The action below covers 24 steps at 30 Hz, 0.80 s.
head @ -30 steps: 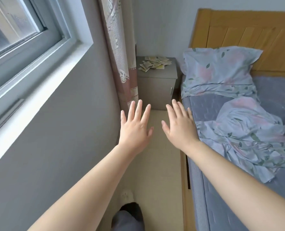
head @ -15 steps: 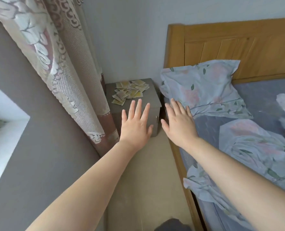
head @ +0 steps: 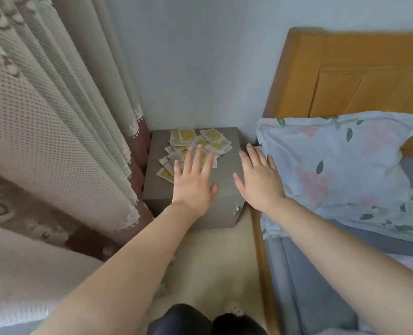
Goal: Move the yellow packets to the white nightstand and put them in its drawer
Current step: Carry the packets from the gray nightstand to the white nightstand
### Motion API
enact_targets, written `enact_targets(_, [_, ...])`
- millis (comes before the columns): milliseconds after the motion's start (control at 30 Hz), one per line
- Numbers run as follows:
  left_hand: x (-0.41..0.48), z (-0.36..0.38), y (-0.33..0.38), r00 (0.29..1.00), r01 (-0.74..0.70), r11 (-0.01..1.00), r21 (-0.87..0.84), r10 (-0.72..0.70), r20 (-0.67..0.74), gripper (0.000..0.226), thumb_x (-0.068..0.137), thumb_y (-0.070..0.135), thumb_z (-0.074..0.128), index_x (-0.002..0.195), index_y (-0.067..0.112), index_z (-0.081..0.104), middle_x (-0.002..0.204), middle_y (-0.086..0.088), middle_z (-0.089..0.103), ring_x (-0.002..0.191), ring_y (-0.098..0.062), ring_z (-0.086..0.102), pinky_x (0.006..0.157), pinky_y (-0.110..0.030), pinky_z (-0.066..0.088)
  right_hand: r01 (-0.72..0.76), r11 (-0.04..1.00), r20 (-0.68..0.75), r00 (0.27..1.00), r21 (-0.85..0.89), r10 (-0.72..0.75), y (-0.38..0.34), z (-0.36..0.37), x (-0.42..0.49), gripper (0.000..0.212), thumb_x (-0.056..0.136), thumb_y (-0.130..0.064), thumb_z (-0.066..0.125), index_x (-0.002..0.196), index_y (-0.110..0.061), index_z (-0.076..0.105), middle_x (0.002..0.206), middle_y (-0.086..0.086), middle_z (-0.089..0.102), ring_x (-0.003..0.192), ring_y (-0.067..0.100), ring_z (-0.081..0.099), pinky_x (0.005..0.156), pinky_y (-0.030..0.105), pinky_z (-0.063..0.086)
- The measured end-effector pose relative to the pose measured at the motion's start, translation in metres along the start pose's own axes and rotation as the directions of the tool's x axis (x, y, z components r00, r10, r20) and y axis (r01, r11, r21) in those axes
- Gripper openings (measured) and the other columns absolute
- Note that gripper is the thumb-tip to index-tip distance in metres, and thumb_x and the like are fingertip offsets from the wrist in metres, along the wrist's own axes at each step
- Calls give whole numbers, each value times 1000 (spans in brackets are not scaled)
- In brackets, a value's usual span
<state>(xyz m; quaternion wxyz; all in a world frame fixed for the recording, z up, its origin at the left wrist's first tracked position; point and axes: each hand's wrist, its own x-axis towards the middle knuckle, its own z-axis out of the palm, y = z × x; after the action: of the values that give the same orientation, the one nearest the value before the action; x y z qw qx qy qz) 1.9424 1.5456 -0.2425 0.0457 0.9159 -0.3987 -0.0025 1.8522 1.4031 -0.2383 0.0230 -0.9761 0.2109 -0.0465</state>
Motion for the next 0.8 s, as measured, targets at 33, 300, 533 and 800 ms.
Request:
enact_targets(33, [17,6,-5,1000,16,1000,-21,-15,21,71,98,43,37,153,21,-3,160,-6,-10,147,-27,-13,117,-52,2,5,1000,19,1000,7,-5,3,7,20,61,97,-40,37,148,-8,26,157,13,19,145,27,17,116,45,15])
enact_targets(300, [152,91,-71,971,189,967,-170,-158,181,69,99,39,38,153,25,-2,161,-1,-11,147,-24,-13,117,-48,-4,36,999,175,984,8,-37,13,94,161,63,97,-38,36,149,-6,21,157,15,17,145,29,17,116,46,15])
enact_targets(533, [235,186,-115,899,300,932,-203,-205,387,66,100,43,31,152,29,-7,161,0,-12,147,-25,-14,118,-51,0,-93,992,303,951,89,62,24,188,237,62,98,-41,34,149,-9,20,156,12,21,143,27,21,115,41,22])
enact_targets(800, [296,283,-131,837,458,863,-215,-337,431,62,99,50,29,152,36,1,160,-2,-14,146,-28,-14,117,-54,3,-176,966,390,916,187,91,54,280,330,55,96,-32,46,143,-9,31,151,11,30,137,28,31,110,39,31])
